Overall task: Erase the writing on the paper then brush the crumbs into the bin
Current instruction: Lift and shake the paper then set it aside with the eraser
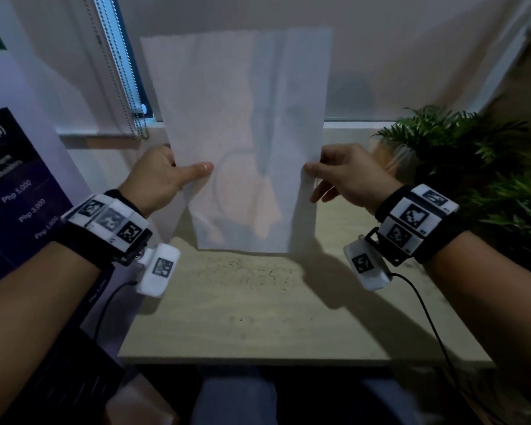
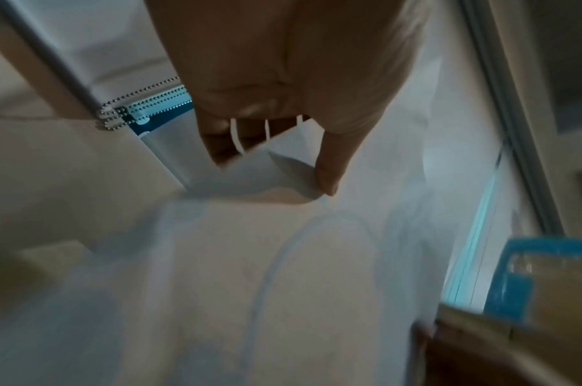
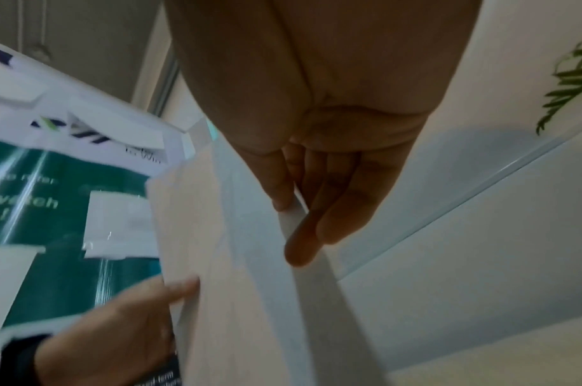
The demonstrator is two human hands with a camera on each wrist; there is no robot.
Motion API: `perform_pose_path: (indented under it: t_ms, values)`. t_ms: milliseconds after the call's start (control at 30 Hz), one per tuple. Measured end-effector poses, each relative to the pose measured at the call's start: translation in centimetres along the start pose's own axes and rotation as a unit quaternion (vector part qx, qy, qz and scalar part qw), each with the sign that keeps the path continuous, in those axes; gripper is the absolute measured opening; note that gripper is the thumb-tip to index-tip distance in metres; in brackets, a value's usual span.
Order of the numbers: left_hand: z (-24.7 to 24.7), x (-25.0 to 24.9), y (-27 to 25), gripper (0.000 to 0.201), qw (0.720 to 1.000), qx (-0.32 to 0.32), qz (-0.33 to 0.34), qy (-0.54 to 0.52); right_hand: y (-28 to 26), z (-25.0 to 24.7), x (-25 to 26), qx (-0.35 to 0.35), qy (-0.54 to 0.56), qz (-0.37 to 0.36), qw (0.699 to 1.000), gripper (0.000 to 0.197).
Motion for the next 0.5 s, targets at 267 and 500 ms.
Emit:
perform_pose_path:
  t_ms: [267, 500]
  values:
    - [-0.4, -0.3, 0.4, 0.029, 0.996, 0.020, -0.025, 0.087, 1.4, -2.8, -6.3, 0.015, -0.352, 0.058, 0.934, 0.038]
    - [1.9, -0.7, 1.3, 0.035, 0.997, 0.017, -0.026, 0.070, 0.4, -5.3, -14.7, 0.076, -0.551, 0.156, 0.816, 0.061]
Point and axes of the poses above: each hand's wrist, its own y-axis towards the middle knuckle, its own z-axis out of the palm, x = y × z, the point moved 10 cm from there along y, towards the middle knuckle, and after that the axes turned 12 degrees about z, right-handed, at the moved point
